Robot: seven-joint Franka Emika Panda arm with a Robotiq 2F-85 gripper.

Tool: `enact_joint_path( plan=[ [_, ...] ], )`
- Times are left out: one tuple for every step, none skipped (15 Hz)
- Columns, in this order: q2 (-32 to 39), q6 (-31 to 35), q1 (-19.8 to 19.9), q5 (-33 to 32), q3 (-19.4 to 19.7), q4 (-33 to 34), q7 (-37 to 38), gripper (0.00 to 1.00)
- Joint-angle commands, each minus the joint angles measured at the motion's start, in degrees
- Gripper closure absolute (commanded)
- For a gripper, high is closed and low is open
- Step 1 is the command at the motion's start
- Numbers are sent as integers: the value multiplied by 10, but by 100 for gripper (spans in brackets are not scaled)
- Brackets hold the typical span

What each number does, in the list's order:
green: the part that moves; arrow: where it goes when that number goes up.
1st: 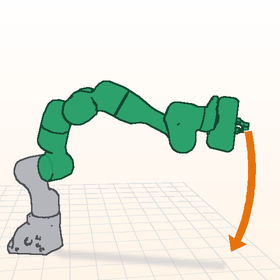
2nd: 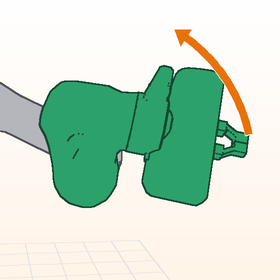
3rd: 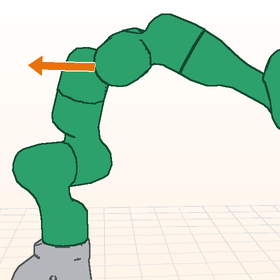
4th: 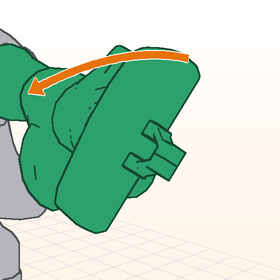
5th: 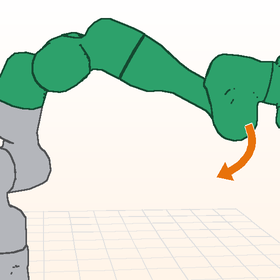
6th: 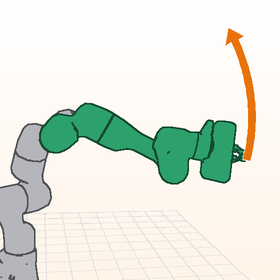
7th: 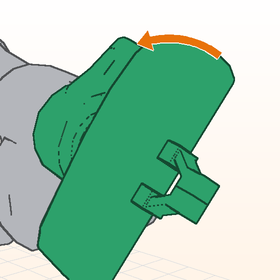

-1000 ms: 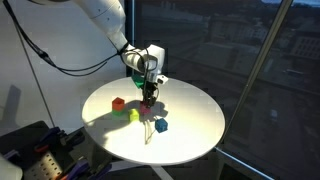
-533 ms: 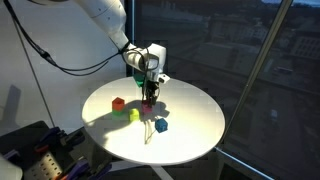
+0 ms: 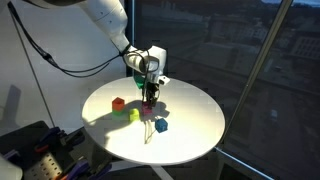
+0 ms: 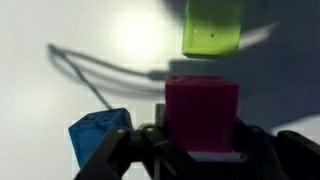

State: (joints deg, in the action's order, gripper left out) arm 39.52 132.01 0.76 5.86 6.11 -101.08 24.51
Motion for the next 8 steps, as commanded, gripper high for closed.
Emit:
enact_joint_path(
  plan=[
    [16, -16, -3, 8, 4, 28, 10, 71],
    [20, -17, -4, 7, 4, 31, 11, 71],
    [23, -17, -4, 7, 4, 34, 11, 71],
    [26, -17, -4, 7, 5, 35, 12, 71],
    [28, -18, -5, 6, 5, 37, 12, 71],
    [30, -18, -5, 6, 5, 38, 12, 71],
    [32, -18, -6, 6, 5, 39, 12, 71],
    [34, -18, -7, 6, 5, 40, 13, 71]
  ],
)
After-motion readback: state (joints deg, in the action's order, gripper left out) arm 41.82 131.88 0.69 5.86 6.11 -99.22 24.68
